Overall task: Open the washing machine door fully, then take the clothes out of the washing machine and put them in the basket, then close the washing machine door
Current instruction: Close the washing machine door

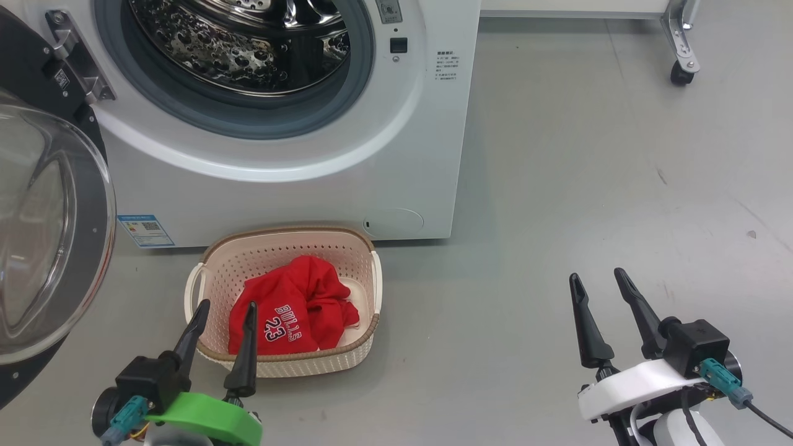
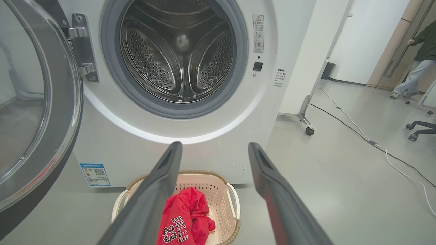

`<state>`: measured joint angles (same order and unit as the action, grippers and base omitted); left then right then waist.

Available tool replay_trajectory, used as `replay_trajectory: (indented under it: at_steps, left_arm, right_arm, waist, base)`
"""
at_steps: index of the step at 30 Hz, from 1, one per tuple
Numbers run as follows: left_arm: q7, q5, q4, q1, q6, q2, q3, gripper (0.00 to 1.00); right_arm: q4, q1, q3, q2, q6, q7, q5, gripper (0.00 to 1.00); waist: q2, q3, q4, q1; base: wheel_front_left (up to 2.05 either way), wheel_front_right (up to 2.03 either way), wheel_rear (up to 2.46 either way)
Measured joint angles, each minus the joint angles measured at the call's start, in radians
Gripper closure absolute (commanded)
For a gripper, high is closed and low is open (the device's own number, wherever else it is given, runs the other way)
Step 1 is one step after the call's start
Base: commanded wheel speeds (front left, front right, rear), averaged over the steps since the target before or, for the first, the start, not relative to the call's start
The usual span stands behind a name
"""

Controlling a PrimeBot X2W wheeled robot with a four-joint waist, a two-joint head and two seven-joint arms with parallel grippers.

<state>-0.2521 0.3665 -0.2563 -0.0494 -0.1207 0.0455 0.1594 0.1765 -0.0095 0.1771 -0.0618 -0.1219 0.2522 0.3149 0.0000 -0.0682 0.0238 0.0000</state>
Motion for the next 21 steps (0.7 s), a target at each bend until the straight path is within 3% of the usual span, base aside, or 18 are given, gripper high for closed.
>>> replay_trajectory:
  at_steps: [21]
  left_arm:
    - [0.000,-0.010,0.000,0.000,0.001,0.000,0.002,0.00]
  right_arm:
    - [0.000,0.000,-0.003,-0.001,0.000,0.000,0.000,0.00]
  waist:
    - [0.0000,-0.002,-0.005,0.0000]
  base:
    - [0.00,0.00,0.00]
